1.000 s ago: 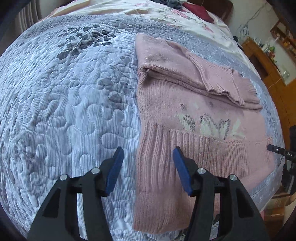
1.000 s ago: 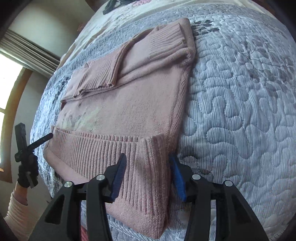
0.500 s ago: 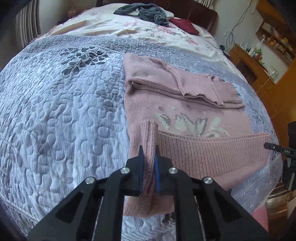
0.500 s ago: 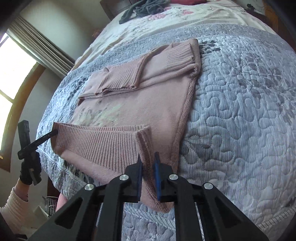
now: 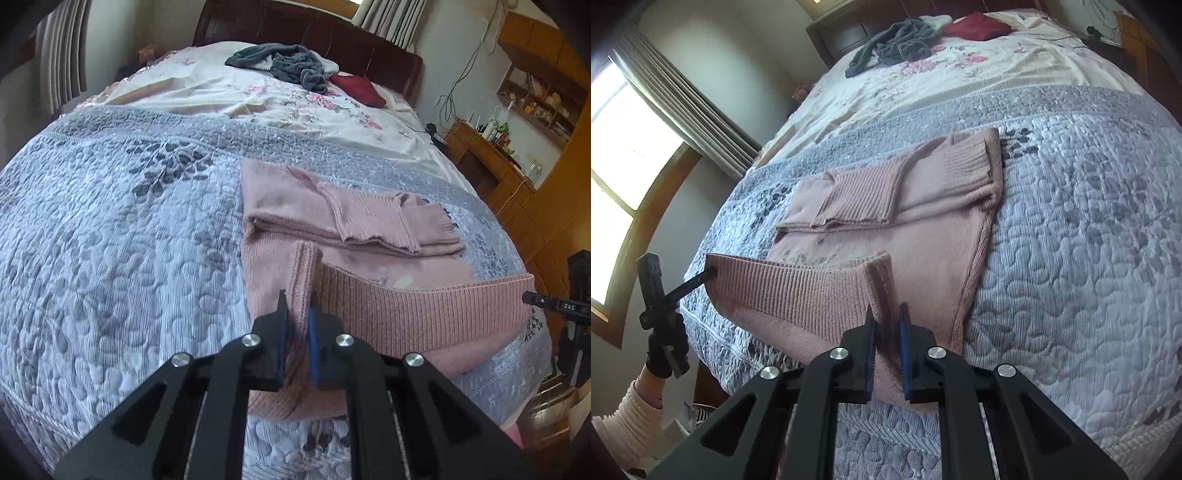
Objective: Fold small clothes
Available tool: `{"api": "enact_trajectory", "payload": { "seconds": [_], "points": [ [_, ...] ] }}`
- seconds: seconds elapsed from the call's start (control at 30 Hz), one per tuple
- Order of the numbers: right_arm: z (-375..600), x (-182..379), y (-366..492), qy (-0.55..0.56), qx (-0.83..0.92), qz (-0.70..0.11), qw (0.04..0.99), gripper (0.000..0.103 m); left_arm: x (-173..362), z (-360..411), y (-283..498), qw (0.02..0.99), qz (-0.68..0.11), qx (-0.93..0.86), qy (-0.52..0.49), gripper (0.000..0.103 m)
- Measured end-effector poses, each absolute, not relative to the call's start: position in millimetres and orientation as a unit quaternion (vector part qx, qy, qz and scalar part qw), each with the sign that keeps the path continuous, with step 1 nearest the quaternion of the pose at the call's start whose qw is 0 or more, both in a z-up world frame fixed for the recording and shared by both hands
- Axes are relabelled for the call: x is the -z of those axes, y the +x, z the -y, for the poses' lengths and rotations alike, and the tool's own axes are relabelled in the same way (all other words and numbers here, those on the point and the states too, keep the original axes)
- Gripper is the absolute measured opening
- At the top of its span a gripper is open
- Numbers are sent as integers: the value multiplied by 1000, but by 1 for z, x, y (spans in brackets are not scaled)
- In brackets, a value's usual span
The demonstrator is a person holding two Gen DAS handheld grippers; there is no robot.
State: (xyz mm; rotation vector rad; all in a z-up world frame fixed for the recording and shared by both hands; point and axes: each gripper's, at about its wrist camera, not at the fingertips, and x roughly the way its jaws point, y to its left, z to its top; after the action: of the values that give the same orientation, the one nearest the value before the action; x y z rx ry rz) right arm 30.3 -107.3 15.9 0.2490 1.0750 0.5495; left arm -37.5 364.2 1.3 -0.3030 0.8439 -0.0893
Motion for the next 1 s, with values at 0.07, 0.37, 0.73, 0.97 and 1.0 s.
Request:
{"api": "enact_trajectory", "payload": {
  "seconds": [0.07, 0.37, 0.73, 0.97, 1.0],
  "points": [
    [107, -25, 49, 115, -256, -498, 820, 11, -13, -365, -17, 905, -397, 45, -148, 8],
    [108, -46, 166, 141, -235, -477, 835, 10, -49, -373, 104, 921, -353, 26, -161, 7],
    [95, 14, 278, 150, -195, -509, 825, 10, 13, -379, 219, 900, -405, -10, -161, 7],
    [94, 64, 301, 139, -169, -541, 812, 10, 67, -388, 237, 881, -445, -39, -159, 8],
    [95, 69, 303, 139, -164, -546, 810, 10, 72, -390, 239, 878, -450, -43, -160, 9]
  ]
}}
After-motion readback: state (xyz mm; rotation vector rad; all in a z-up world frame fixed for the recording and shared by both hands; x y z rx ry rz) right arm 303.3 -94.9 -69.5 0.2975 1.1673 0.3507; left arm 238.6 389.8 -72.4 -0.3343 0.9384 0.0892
